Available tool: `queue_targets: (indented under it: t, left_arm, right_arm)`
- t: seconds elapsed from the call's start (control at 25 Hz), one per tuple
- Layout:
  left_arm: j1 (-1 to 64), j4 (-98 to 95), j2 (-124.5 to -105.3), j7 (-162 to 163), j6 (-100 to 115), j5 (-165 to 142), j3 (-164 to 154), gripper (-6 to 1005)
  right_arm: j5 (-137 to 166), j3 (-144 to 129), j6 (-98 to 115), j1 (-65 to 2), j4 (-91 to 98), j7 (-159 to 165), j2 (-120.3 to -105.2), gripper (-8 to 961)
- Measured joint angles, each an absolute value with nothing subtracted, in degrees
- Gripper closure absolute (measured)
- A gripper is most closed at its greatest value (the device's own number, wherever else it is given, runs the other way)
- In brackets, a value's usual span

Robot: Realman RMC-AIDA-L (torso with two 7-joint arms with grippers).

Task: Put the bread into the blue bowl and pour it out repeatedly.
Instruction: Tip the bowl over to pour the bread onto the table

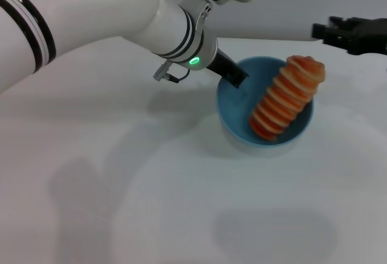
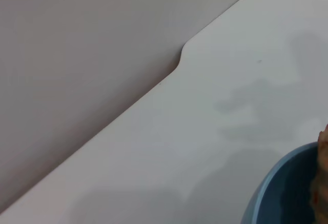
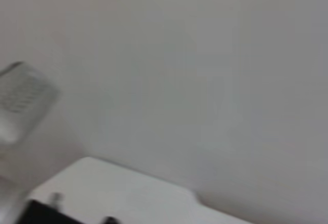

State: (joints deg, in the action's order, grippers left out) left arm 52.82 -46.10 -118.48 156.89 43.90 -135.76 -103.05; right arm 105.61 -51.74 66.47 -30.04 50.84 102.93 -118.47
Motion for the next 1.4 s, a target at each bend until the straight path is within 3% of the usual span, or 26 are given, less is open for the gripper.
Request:
queue_targets:
  t: [0.36, 0.64, 1.04, 1.4]
  left_arm:
    - [52.05, -45.54, -118.27, 156.42, 35.40, -136.00, -103.07, 1000]
    - [56.05, -45.44, -118.29, 154.71, 32.99, -139.96, -103.48, 999]
    - [58.19, -45.34, -118.62, 154.60, 30.27, -146.34, -107.04, 1000]
    - [58.64, -45.52, -118.89, 154.89, 26.92, -153.84, -115.52, 999]
  right_arm:
    - [90.51, -50.16, 55.30, -23.03, 41.17, 78.69, -118.66, 435]
    - [64.55, -43.76, 56.07, -19.06, 23.29, 48.00, -118.82, 436]
    - [36.19, -41.98, 65.09, -17.12, 9.40, 20.75, -119.01, 436]
    - [29.22, -41.18, 67.51, -15.89, 5.21, 19.25, -118.94, 437]
